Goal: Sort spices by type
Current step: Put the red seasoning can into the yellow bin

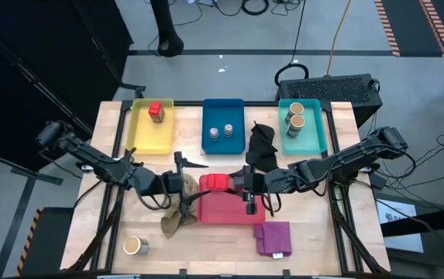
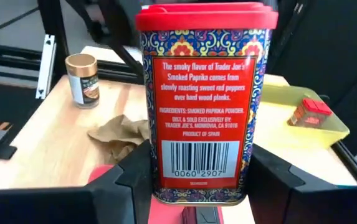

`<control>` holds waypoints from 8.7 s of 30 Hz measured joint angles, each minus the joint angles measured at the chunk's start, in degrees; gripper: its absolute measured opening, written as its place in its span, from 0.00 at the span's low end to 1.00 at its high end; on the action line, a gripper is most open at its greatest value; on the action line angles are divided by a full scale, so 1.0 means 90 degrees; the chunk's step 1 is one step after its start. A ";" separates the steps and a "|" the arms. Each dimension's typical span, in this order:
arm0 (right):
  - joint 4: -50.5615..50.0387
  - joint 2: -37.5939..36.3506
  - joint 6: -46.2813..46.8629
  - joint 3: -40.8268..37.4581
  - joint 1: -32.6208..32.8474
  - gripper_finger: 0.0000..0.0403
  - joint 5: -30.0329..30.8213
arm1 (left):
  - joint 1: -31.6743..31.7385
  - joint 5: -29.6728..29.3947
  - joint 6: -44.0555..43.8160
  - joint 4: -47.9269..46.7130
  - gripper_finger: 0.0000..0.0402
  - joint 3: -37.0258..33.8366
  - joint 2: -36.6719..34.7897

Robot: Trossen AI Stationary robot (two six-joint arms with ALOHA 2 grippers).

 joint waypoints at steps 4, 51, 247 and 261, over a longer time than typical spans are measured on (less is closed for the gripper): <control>-0.0147 -0.0003 0.0132 0.0000 -0.0078 0.43 0.0004 | 0.0167 0.0192 0.0031 -0.0082 0.89 0.0230 -0.0083; -0.1508 -0.0550 0.1429 0.0002 -0.0231 0.79 0.1848 | 0.1570 -0.3687 -0.1958 -0.2542 0.55 0.0708 -0.0036; -0.1983 -0.0545 0.1392 -0.0002 -0.0498 0.77 0.1795 | 0.5224 0.0581 -0.5315 -0.7842 0.01 -0.0368 -0.0065; -0.2085 -0.0545 0.1409 -0.0002 -0.0498 0.77 0.1795 | 0.5227 0.0085 -0.5969 -0.9016 0.01 -0.0370 0.0168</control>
